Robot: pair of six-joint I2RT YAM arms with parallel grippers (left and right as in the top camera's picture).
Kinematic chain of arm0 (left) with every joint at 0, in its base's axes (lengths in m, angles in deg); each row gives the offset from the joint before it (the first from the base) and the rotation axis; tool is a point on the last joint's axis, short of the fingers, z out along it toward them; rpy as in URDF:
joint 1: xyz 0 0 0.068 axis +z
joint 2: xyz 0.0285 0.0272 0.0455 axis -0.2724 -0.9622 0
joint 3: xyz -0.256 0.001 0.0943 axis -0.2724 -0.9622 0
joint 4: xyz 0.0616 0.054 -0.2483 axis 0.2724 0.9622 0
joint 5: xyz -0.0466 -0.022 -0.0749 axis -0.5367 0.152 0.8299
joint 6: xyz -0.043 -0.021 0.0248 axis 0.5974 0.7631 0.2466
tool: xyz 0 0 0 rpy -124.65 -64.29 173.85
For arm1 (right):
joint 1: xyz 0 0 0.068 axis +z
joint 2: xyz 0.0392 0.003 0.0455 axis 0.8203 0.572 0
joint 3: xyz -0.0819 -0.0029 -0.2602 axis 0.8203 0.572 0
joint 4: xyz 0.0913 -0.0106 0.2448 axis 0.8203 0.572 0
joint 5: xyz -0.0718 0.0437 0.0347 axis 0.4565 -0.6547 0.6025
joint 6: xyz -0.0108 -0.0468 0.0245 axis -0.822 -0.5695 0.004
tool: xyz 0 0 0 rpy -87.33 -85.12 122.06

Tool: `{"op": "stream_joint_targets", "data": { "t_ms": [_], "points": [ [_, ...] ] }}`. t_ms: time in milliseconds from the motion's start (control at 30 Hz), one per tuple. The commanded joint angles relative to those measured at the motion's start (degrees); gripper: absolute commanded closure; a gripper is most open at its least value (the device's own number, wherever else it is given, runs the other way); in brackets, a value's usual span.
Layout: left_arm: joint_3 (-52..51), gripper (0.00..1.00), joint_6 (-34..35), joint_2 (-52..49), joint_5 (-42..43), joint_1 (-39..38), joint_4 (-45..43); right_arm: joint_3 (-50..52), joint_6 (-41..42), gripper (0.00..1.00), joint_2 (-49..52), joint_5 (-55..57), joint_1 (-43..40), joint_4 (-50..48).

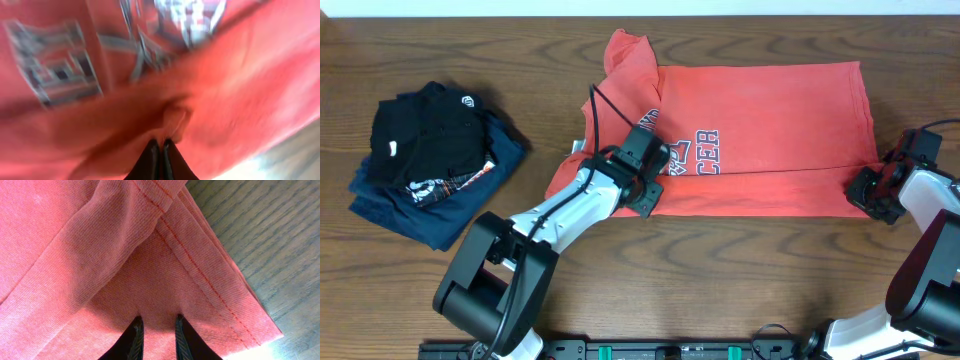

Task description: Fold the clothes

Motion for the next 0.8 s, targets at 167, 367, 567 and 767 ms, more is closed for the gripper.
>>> {"op": "stream_joint_targets", "data": {
  "t_ms": [167,367,567,767],
  "points": [
    [7.0,0.94,-0.2,1.8,-7.3,0.0,-8.9,1.6,0.6,0.79,1.2,0.7,0.3,-0.2],
    [7.0,0.94,0.4,0.8,-7.2,0.0,-12.8,1.6,0.8,0.79,1.2,0.6,0.3,-0.2],
    [7.0,0.66,2.0,0.8,-6.9,0.0,-13.8,1.6,0.9,0.8,1.2,0.7,0.3,-0.2],
    [7.0,0.43,2.1,1.6,-11.1,2.6,-6.4,1.6,0.9,0.79,1.2,0.7,0.3,-0.2]
  ]
}}
